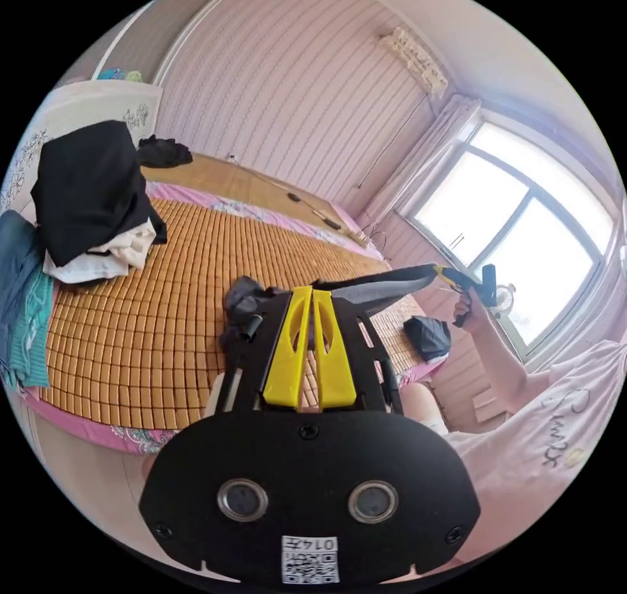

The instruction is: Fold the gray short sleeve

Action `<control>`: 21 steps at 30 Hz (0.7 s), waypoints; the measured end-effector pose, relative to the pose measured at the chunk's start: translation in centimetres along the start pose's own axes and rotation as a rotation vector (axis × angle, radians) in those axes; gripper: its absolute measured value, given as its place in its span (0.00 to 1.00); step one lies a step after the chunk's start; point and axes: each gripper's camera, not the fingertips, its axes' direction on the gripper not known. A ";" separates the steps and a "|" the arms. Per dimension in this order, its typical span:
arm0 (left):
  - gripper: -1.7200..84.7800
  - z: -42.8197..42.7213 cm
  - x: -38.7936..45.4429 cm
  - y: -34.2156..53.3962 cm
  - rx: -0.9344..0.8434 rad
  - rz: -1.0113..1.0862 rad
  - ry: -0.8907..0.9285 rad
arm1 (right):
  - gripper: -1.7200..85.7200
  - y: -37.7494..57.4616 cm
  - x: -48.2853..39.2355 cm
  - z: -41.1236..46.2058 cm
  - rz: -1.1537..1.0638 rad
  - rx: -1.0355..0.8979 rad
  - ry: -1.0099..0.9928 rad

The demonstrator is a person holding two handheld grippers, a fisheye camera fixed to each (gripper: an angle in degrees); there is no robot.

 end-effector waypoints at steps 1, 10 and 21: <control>0.01 -2.7 1.6 -1.7 0.073 0.039 0.020 | 0.02 -0.3 -0.6 -2.5 -0.033 0.059 -0.033; 0.01 -21.5 13.3 -7.6 0.535 0.376 0.159 | 0.03 0.1 -8.6 -20.1 -0.388 0.404 -0.165; 0.01 -28.5 18.1 -7.1 0.633 0.541 0.190 | 0.02 5.6 -9.9 -28.8 -0.464 0.471 -0.114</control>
